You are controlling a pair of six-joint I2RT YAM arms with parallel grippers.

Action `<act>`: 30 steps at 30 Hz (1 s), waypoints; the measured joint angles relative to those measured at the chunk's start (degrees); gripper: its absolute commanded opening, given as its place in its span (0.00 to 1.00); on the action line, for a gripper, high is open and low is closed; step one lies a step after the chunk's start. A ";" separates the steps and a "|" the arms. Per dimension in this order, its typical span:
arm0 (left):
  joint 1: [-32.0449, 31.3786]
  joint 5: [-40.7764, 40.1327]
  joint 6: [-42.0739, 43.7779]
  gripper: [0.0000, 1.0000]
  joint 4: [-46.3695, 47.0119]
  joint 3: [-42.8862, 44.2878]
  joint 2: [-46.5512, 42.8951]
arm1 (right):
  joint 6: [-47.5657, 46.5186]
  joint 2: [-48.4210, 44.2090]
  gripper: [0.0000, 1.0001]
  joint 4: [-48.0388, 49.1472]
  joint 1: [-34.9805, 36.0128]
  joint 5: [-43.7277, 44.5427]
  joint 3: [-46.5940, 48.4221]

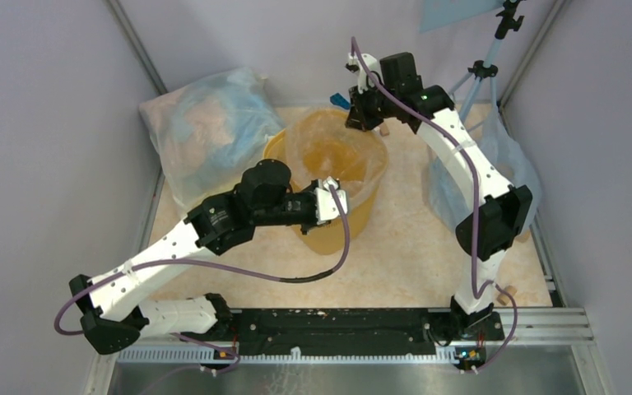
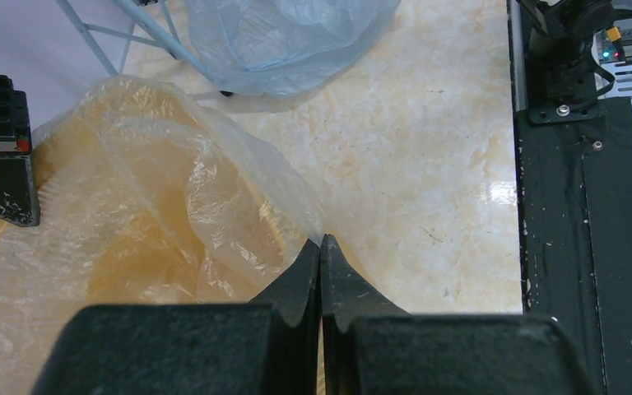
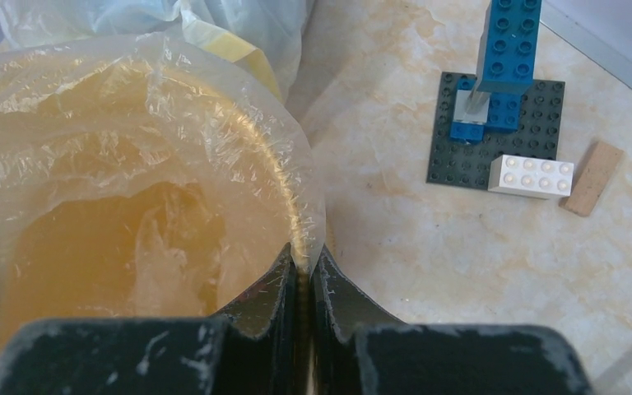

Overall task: Put the trash bags into the trash bin
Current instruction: Place the trash bag in the trash bin.

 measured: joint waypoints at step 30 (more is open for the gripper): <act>-2.29 -20.50 -0.44 0.09 6.01 -16.79 -11.65 | 1.46 -2.54 0.00 2.86 0.31 2.89 -3.80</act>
